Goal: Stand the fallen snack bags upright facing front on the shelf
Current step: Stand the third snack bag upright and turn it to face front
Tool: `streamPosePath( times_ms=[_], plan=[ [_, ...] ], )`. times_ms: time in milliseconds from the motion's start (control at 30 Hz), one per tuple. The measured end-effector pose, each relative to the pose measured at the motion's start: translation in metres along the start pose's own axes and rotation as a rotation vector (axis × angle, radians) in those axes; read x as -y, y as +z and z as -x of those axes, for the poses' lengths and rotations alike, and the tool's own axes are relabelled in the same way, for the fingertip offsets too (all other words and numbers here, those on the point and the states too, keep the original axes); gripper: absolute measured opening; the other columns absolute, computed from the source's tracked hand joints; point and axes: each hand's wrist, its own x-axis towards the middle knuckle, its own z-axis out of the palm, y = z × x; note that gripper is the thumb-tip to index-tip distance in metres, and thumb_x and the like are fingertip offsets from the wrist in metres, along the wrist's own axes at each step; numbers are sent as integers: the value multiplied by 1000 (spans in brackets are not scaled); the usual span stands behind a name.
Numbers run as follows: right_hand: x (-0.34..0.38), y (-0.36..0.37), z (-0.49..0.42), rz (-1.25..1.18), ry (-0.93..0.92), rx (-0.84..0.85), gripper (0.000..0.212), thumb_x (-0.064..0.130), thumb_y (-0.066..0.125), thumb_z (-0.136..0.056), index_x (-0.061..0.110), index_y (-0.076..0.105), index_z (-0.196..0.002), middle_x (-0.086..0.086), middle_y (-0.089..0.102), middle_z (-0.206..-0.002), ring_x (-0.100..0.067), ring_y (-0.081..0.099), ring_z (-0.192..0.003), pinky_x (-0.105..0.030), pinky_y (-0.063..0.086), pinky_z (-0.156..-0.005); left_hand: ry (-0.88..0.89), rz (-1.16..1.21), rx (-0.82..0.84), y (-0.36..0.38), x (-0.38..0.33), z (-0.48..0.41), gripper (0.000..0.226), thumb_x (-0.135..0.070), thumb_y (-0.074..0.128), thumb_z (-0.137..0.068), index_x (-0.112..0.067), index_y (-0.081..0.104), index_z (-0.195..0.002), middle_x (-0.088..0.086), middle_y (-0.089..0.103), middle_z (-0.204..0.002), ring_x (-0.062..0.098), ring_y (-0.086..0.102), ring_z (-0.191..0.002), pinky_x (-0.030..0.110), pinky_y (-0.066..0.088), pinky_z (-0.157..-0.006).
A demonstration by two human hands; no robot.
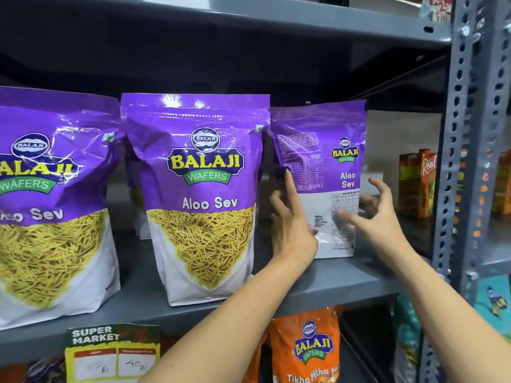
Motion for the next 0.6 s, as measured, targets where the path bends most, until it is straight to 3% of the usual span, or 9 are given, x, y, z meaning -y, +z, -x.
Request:
streamPosePath(
  times_ms=[67, 167, 200, 267, 333, 367, 467, 567, 600],
  plan=[
    [4, 0, -8, -263, 155, -134, 73, 38, 70, -82, 25, 32, -142, -1, 57, -122, -17, 56, -118, -43, 47, -99, -3, -46, -102, 0, -4, 8, 113, -21, 76, -70, -24, 1, -155, 11, 18, -150, 32, 41, -127, 39, 40, -102],
    [6, -5, -28, -512, 407, -207, 58, 53, 43, -93, 18, 41, -140, -15, 54, -133, -29, 46, -131, -46, 44, -93, -9, 98, -126, 8, -15, 20, 80, -23, 72, -69, -27, 36, -140, 4, 33, -137, 28, 46, -123, 35, 40, -102],
    [6, -6, -32, -534, 479, -170, 54, 52, 34, -97, 15, 45, -134, -16, 60, -124, -30, 53, -122, -43, 46, -89, -64, 194, -45, 10, -19, 22, 71, -24, 71, -70, -26, 41, -134, 3, 35, -134, 28, 48, -122, 35, 40, -103],
    [4, -5, -37, -525, 582, -72, 44, 46, 25, -101, 15, 53, -112, -7, 71, -85, -21, 68, -82, -31, 51, -69, -168, 317, 103, 15, -24, 24, 60, -24, 69, -74, -24, 43, -128, 2, 36, -133, 28, 46, -126, 33, 35, -109],
    [0, -3, -40, -473, 613, -8, 34, 33, 28, -102, 17, 56, -92, 2, 69, -58, -10, 65, -51, -21, 51, -51, -193, 341, 133, 17, -25, 23, 57, -25, 69, -76, -21, 43, -126, 3, 34, -134, 27, 41, -130, 32, 29, -113],
    [-1, -3, -41, -418, 602, 23, 30, 25, 33, -101, 15, 60, -93, 1, 72, -61, -10, 67, -54, -20, 54, -54, -201, 344, 129, 17, -24, 22, 56, -28, 68, -76, -20, 43, -125, 4, 34, -134, 28, 41, -130, 33, 29, -113],
    [-4, -5, -43, -352, 541, 53, 35, 7, 51, -90, -3, 62, -121, -21, 69, -108, -30, 64, -88, -38, 49, -89, -254, 360, 142, 14, -24, 16, 55, -41, 67, -78, -18, 41, -121, 3, 34, -133, 33, 43, -126, 39, 34, -110],
    [-2, -8, -39, -407, 527, 60, 44, 4, 58, -87, -9, 55, -128, -38, 51, -134, -32, 45, -69, -35, 41, -77, -309, 392, 200, 10, -27, 9, 62, -55, 62, -79, -16, 40, -121, 5, 34, -133, 33, 41, -127, 40, 37, -107],
    [-3, -8, -37, -426, 532, 75, 46, 3, 59, -86, -8, 52, -131, -43, 47, -134, -31, 37, -65, -34, 35, -74, -337, 409, 218, 9, -29, 7, 65, -59, 61, -78, -16, 40, -122, 6, 34, -134, 33, 40, -129, 40, 36, -108]
  ],
)
